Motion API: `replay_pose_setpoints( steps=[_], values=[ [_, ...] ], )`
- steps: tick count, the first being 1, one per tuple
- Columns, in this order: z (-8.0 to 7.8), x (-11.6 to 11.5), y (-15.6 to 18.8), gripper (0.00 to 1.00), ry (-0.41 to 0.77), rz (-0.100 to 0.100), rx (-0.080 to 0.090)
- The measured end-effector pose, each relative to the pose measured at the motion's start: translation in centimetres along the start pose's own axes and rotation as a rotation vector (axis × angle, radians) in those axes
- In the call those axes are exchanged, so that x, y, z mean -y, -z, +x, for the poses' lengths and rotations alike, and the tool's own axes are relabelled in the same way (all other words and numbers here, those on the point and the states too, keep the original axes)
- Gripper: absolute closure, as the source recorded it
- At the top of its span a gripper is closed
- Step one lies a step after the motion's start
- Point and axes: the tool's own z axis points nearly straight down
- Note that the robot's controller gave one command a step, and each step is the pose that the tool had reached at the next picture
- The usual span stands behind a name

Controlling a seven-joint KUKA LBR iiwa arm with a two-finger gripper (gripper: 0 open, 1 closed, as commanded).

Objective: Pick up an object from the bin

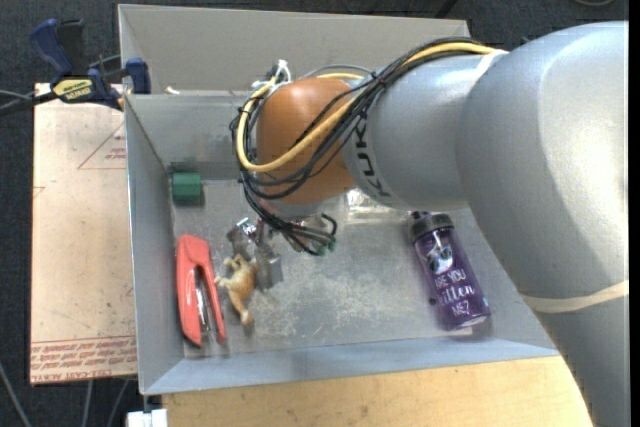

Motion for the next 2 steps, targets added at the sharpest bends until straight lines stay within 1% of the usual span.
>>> replay_pose_setpoints(
  steps=[1,2],
  values=[
    [0.1,0.0,0.4,1.00,-0.001,-0.001,-0.001],
    [0.3,-0.1,2.2,1.00,-0.002,-0.003,-0.005]
  ],
)
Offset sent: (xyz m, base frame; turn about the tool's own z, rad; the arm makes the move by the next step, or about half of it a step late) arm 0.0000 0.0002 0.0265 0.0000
